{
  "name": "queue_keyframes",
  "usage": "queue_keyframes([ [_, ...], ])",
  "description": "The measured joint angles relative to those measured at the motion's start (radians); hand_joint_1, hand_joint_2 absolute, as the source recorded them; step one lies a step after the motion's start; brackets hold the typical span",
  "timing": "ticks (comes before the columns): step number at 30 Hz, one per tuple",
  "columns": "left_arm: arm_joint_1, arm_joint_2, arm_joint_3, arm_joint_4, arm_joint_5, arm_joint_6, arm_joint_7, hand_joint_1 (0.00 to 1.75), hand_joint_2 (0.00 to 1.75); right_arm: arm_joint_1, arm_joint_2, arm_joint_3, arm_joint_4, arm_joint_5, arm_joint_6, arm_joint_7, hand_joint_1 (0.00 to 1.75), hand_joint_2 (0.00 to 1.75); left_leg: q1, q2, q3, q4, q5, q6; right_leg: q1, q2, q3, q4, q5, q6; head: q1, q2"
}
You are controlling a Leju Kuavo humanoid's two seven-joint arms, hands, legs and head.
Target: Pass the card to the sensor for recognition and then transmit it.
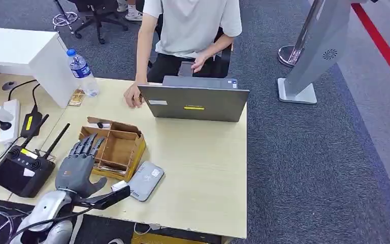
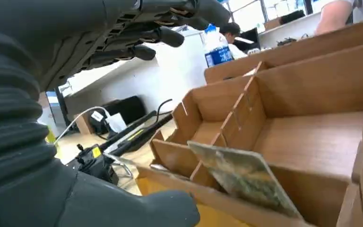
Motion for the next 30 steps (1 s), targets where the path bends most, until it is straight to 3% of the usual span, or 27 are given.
queue_keyframes([
  [16,-0.017,-0.009,0.0,0.073,0.017,0.018,0.006,0.0,1.75,0.0,0.0,0.0,0.0,0.018,0.0,0.003,0.0,1.75,0.0,0.0,0.0,0.0,0.0,0.0,0.0,0.0,0.0,0.0,0.0,0.0,0.0,0.0],
  [17,-0.019,-0.01,0.0,0.075,0.017,0.02,0.003,1.75,1.75,0.0,0.0,0.0,0.0,0.018,0.001,0.003,0.0,1.75,0.0,0.0,0.0,0.0,0.0,0.0,0.0,0.0,0.0,0.0,0.0,0.0,0.0,0.0],
  [30,-0.024,-0.016,0.0,0.107,0.058,0.027,-0.032,1.75,1.75,0.0,0.0,0.002,0.0,0.029,0.004,0.003,0.0,1.75,0.0,0.0,0.0,0.0,0.0,0.0,0.0,0.0,0.0,0.0,0.0,0.0,0.0,0.0],
])
